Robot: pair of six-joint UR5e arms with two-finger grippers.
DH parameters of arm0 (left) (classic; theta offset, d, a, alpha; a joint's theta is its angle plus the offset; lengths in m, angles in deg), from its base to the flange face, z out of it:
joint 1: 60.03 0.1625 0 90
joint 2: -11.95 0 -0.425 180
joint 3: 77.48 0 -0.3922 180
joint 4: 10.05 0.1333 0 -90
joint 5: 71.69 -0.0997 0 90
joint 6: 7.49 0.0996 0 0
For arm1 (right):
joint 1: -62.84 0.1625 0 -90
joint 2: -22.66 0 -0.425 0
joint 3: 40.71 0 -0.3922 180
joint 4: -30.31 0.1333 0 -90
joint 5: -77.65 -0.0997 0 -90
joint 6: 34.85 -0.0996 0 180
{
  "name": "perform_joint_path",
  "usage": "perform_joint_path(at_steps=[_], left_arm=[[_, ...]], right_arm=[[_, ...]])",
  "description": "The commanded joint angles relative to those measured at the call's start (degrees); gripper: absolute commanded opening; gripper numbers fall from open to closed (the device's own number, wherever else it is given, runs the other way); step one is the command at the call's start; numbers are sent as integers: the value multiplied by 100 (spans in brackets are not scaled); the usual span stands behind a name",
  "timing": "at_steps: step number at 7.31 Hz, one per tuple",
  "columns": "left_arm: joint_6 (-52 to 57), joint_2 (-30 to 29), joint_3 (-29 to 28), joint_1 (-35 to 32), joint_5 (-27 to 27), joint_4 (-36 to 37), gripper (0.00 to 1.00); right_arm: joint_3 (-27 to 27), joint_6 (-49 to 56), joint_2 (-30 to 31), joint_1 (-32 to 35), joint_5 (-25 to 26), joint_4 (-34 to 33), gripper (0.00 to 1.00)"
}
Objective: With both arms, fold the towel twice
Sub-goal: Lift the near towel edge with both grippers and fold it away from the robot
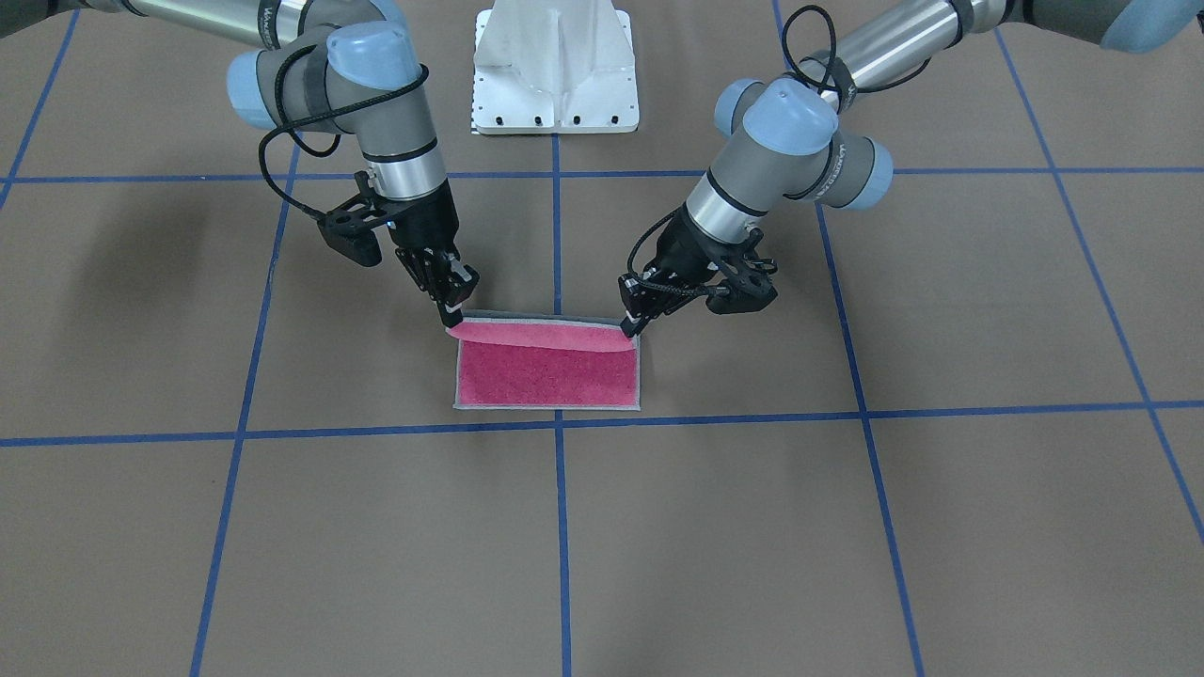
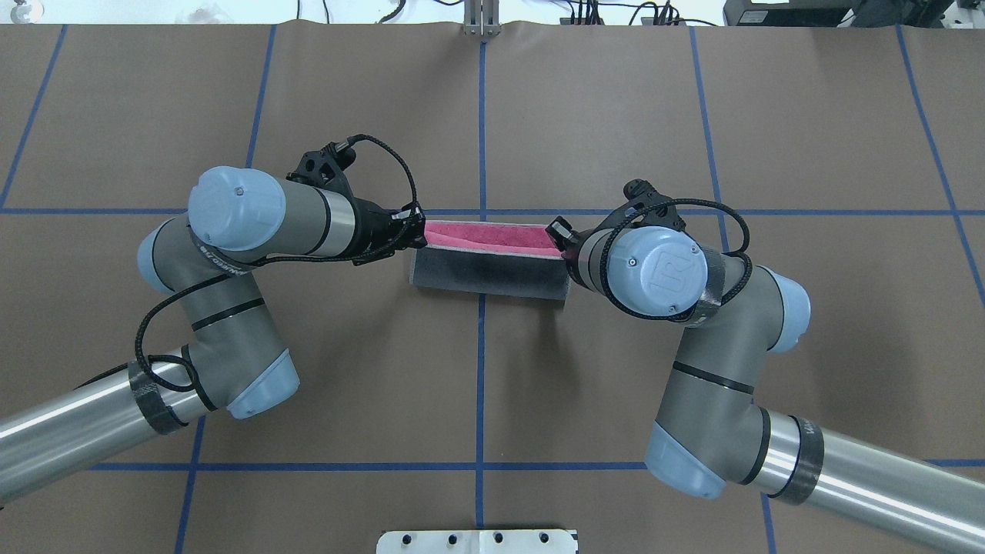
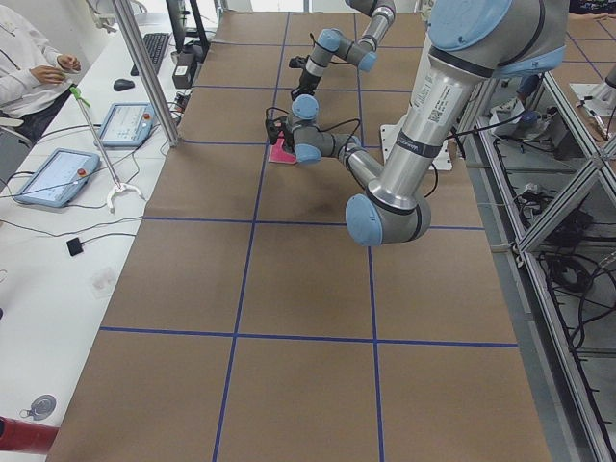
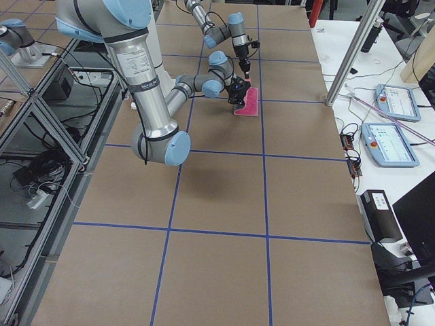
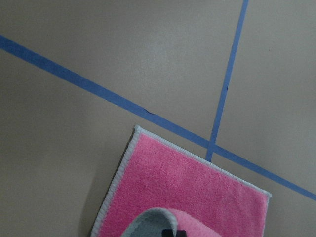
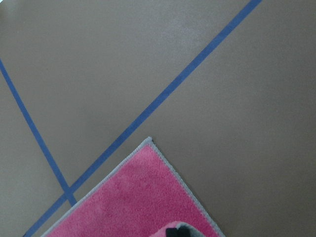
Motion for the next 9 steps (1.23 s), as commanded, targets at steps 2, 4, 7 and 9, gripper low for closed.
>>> perform_joint_path(at_steps=[2,4,7,9], left_arm=[[7,-167,-292,-112,0,0,0],[7,-263,-502,-122,0,0,0],[7,-449,-819,-130,0,-9,0],[16,-449,-819,-218,9,-18,0]], right_arm=[[258,17,-165,103,0,0,0],[381,26,-183,121,0,53,0],[786,35,-192,165,8,659,0],[926,35,-419,165,8,660,0]])
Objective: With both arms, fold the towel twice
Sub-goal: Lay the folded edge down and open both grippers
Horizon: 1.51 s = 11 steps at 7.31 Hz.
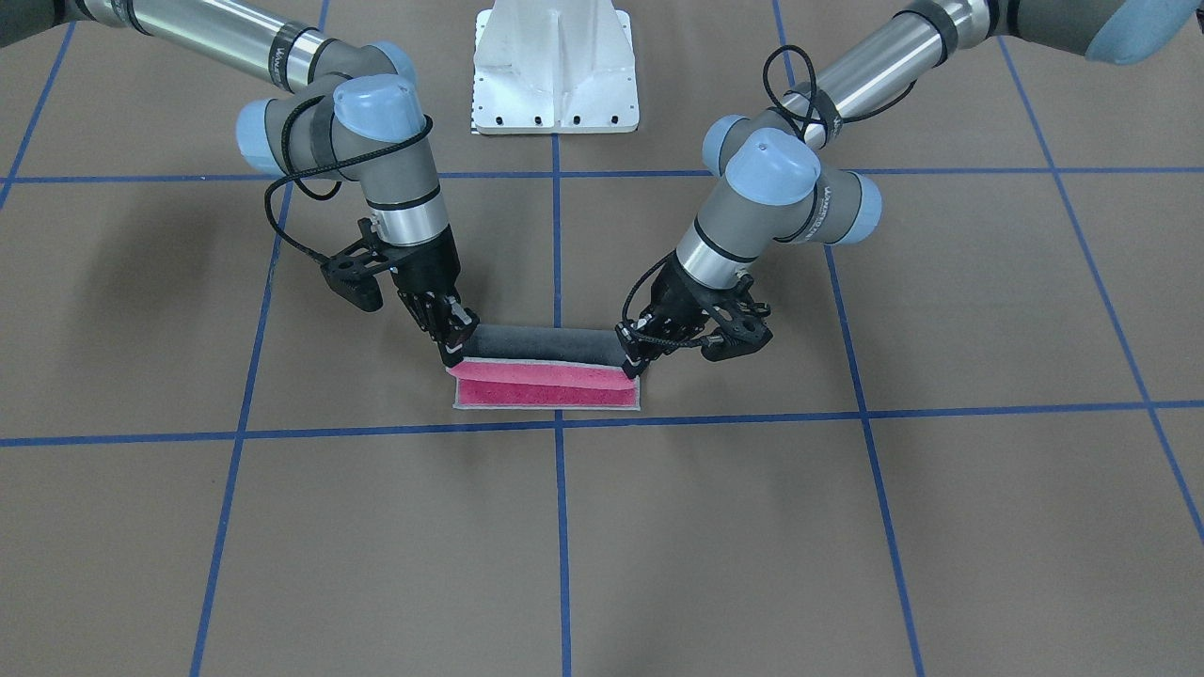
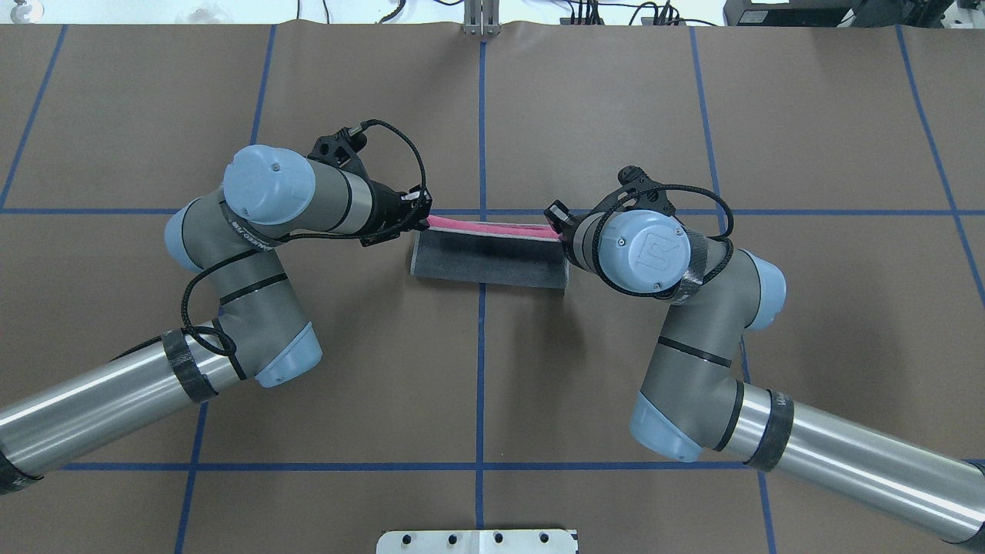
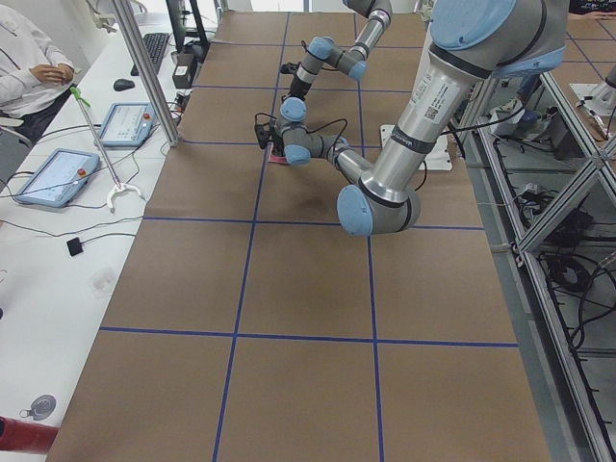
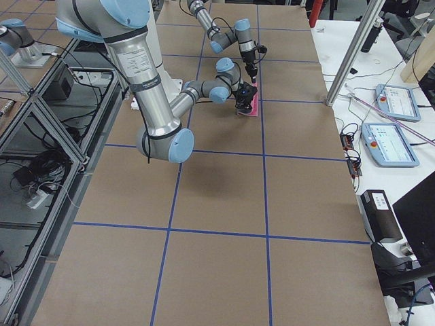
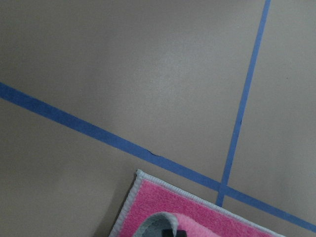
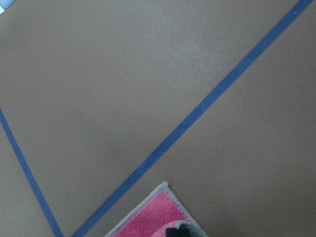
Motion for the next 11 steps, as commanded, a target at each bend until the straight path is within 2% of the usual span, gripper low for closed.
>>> perform_joint_path(at_steps=[1,5,6,7,8,9,10,11], left_arm=[[7,-4,-27,-61,7,-8,0],[-2,-13,-132,-52,7,-8,0],[-11,-48,-141,-60,7,-8,10],[-20,-83,-141,-69,-1,1,30],[-46,-110,-168,-95,-1,10,48],[-55,-136,-246,-165,-1,10,60],[-63,-180,-325,-253,-1,10,66],[-72,-206,-343,-315,-1,1,66]], right_arm=[[182,-2,-199,5,0,25,0],[191,-2,-181,5,0,25,0],[200,6,-181,5,0,25,0],[200,-2,-190,48,0,33,25],[200,-20,-181,162,-8,25,54],[252,-11,-190,232,-17,25,65],[305,-2,-190,303,-52,25,69],[305,85,-190,373,-139,25,71]])
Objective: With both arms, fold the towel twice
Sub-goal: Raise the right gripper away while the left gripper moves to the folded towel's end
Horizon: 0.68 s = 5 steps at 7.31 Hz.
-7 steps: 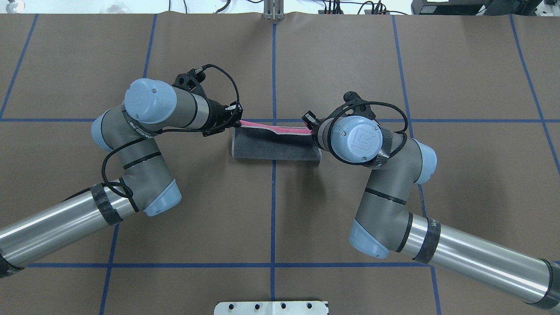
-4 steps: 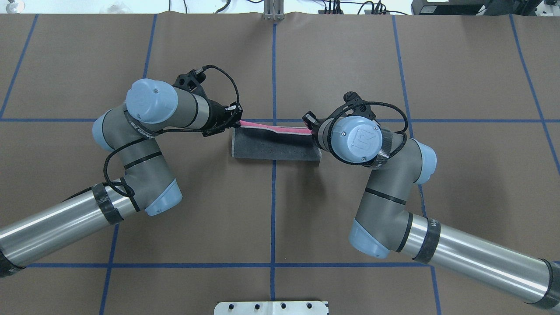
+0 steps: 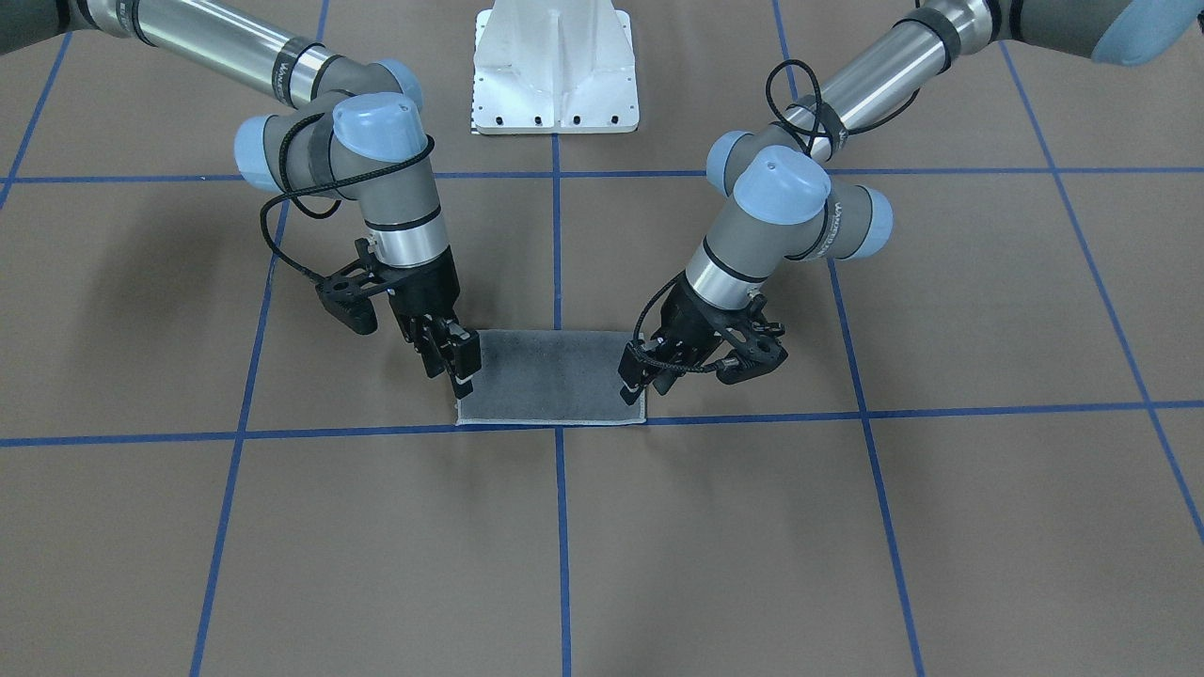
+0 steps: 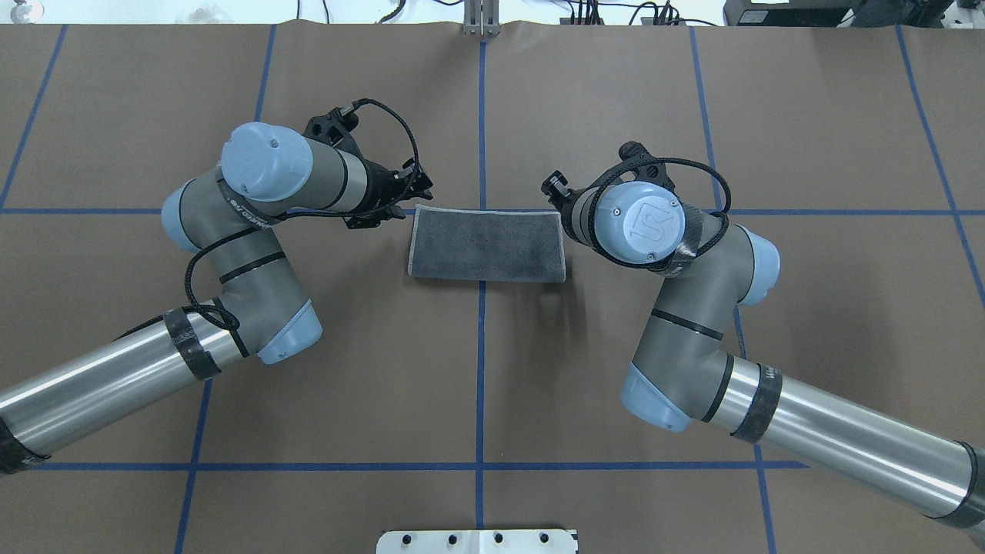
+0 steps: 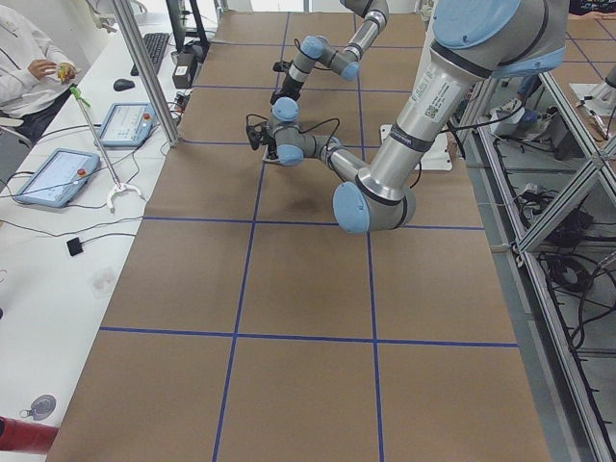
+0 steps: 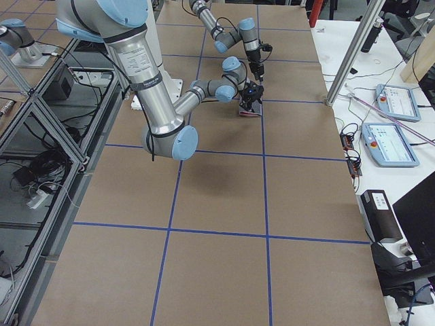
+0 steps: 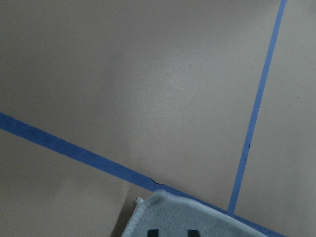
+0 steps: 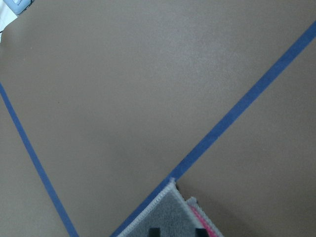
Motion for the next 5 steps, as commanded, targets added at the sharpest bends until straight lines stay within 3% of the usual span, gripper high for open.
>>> perform_joint_path(at_steps=[1,2,3,5], left_arm=[[41,-39,-41,-93,9,-24,74],[59,-39,-41,-85,52,-41,93],[68,-22,-15,-59,70,-33,99],[155,40,12,-50,481,-33,100]], right_arm=[[24,254,-1,99,-107,0,80],[24,526,-1,100,-151,0,99],[15,781,17,108,-264,0,99],[-11,1342,60,187,-580,0,99]])
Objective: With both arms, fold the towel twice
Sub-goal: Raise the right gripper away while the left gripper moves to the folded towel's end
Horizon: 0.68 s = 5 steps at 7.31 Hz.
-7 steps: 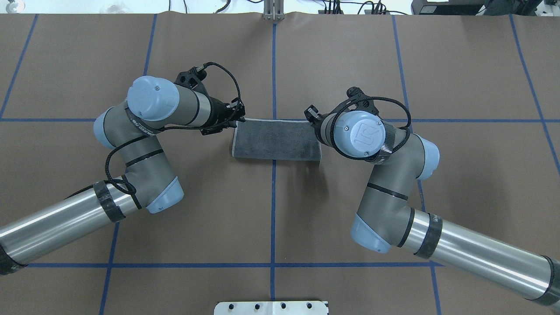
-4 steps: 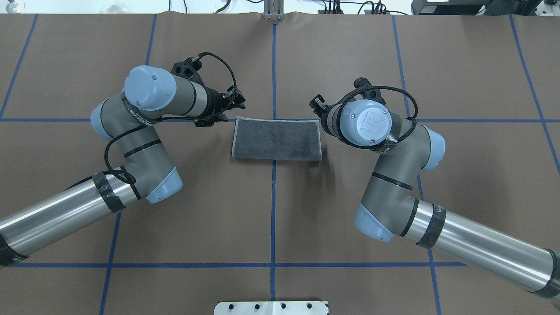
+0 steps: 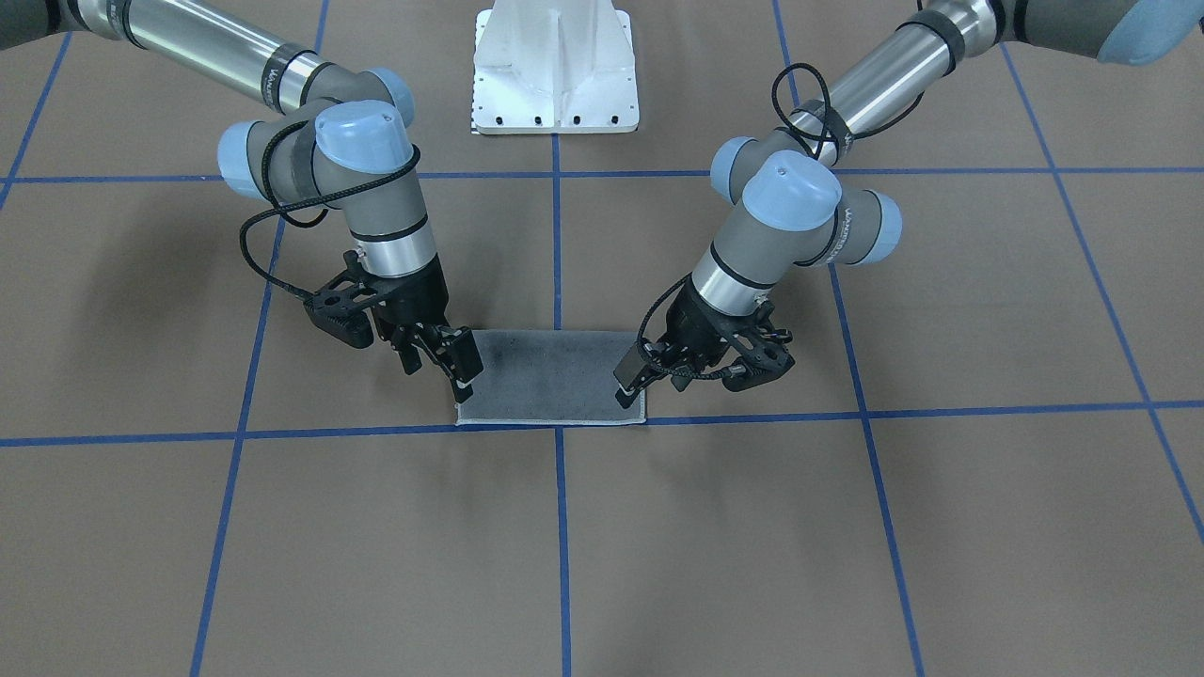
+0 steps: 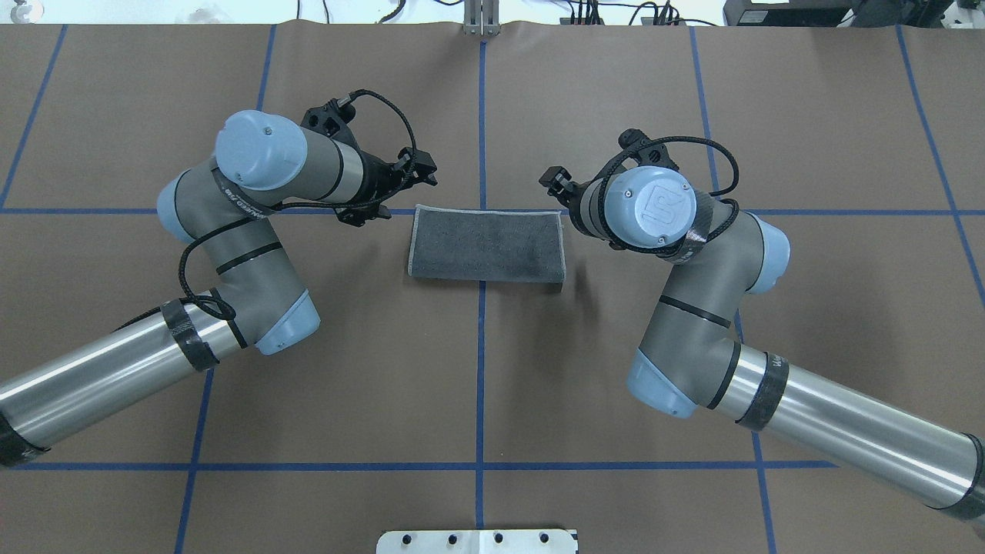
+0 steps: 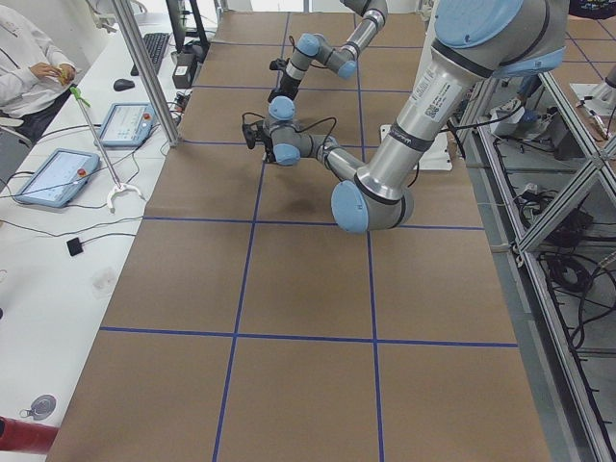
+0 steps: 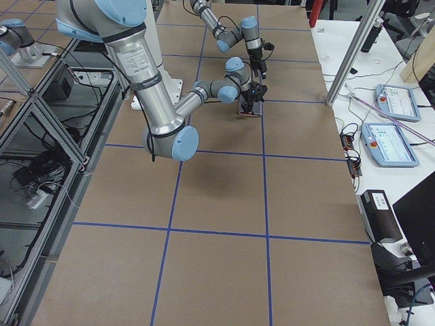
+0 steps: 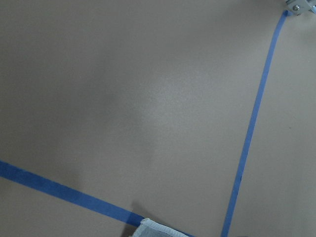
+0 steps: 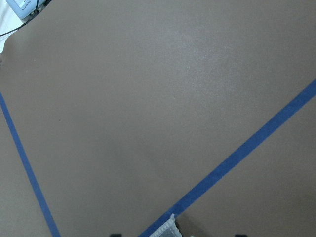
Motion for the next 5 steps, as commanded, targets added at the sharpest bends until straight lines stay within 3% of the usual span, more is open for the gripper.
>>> perform_joint_path(at_steps=[1,5], left_arm=[[252,55,24,33,237,-8,100],[324,239,85,94,360,-96,100]], right_arm=[[-35,930,102,169,-521,-17,99],[-324,2902,734,934,-1805,0,99]])
